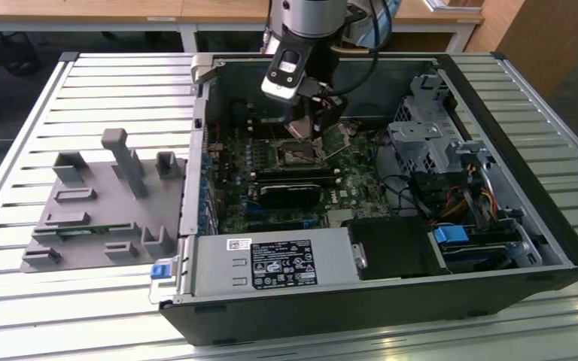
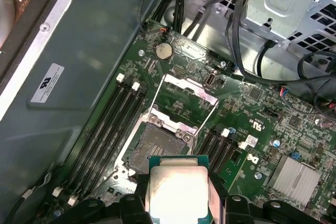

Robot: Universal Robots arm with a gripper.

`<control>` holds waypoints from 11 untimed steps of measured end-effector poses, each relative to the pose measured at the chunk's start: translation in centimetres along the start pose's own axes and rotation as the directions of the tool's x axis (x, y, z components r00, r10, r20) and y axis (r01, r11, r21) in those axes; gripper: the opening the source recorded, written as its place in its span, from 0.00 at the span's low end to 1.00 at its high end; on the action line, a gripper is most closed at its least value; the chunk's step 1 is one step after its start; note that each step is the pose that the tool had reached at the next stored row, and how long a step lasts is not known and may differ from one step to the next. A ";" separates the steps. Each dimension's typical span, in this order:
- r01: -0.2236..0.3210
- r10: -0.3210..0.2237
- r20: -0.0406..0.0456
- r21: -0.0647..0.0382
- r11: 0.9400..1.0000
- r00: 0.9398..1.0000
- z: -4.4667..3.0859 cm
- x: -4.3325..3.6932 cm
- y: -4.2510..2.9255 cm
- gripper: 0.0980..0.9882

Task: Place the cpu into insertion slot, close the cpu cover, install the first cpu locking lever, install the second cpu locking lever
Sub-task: 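Place the cpu into insertion slot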

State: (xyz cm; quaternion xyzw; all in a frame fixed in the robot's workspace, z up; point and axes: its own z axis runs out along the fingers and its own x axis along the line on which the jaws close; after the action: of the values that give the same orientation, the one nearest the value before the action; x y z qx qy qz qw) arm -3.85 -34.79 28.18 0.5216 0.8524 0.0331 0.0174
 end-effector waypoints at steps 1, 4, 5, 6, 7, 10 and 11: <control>-0.001 0.001 0.000 0.000 1.000 1.000 0.02 0.00 0.00 0.48; -0.003 0.003 0.000 0.000 1.000 1.000 0.08 0.00 -0.01 0.48; -0.003 0.003 0.000 0.000 1.000 1.000 0.10 0.00 -0.01 0.48; -0.004 0.004 0.000 0.000 1.000 1.000 0.12 0.00 -0.01 0.48; -0.005 0.005 0.000 0.000 1.000 1.000 0.14 0.00 -0.01 0.48; -0.006 0.006 0.000 0.000 1.000 1.000 0.21 0.00 -0.02 0.48; -0.007 0.007 0.000 0.000 1.000 1.000 0.25 0.00 -0.02 0.48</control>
State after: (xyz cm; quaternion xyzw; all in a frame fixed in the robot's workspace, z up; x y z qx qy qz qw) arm -3.85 -34.78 27.93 0.5245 0.8506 0.0332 0.0176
